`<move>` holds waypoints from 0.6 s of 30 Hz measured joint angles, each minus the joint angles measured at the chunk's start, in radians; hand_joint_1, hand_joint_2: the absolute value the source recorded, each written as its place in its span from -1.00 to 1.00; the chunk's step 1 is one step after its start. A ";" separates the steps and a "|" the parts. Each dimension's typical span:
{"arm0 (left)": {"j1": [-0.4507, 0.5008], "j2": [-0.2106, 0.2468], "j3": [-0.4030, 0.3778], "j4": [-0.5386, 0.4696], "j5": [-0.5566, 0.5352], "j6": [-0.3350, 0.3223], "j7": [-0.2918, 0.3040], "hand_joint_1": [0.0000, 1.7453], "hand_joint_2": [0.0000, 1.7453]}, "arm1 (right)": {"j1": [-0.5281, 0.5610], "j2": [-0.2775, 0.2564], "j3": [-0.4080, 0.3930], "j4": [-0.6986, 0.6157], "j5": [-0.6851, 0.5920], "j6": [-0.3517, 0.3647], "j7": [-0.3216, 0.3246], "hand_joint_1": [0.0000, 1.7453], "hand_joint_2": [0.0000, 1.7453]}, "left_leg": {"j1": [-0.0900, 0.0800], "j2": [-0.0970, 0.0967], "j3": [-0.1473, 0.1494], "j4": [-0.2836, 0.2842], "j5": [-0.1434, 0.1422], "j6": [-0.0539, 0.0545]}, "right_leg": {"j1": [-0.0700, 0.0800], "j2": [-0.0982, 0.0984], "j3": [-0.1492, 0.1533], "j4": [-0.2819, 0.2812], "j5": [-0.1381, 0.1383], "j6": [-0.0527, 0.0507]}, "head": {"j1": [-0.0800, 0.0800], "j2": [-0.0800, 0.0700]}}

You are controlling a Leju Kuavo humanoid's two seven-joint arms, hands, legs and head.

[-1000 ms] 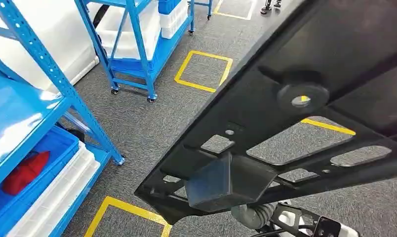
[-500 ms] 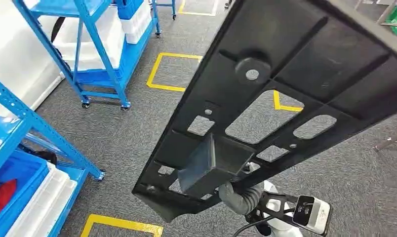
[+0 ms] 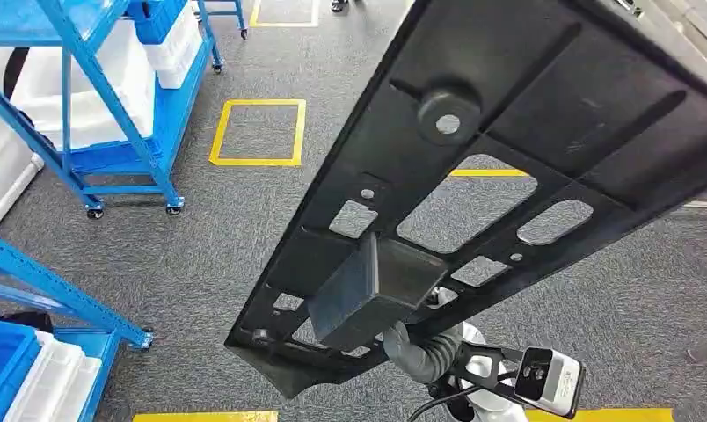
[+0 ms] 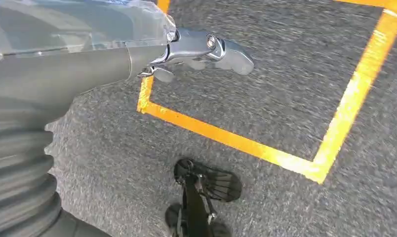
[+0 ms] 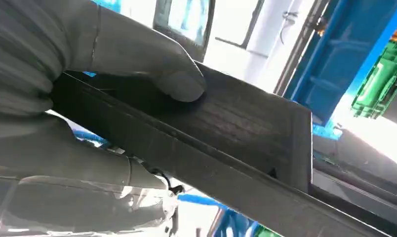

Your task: Take the parts from the cabinet and place them on the table.

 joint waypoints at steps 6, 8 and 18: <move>-0.006 0.001 -0.001 0.000 0.000 -0.001 0.010 -1.00 1.00 | -0.002 0.008 0.000 0.003 0.000 0.014 0.000 1.00 1.00 | -0.007 0.055 0.011 0.001 -0.016 -0.032 | 0.016 -0.008 0.044 -0.096 0.010 -0.035 | 0.000 0.000; -0.007 -0.001 0.000 0.000 0.000 -0.003 0.010 -1.00 1.00 | -0.010 0.013 0.007 0.009 0.002 0.014 0.000 1.00 1.00 | 0.002 -0.024 -0.013 0.072 -0.064 -0.038 | 0.010 0.008 0.048 -0.102 0.013 -0.043 | 0.000 0.000; 0.004 -0.021 0.000 0.000 0.000 0.000 0.024 -1.00 1.00 | -0.013 0.016 0.010 0.037 -0.010 -0.004 0.000 1.00 1.00 | 0.013 -0.140 -0.017 0.019 -0.001 -0.038 | 0.009 0.133 0.039 -0.079 0.007 -0.025 | -0.001 0.000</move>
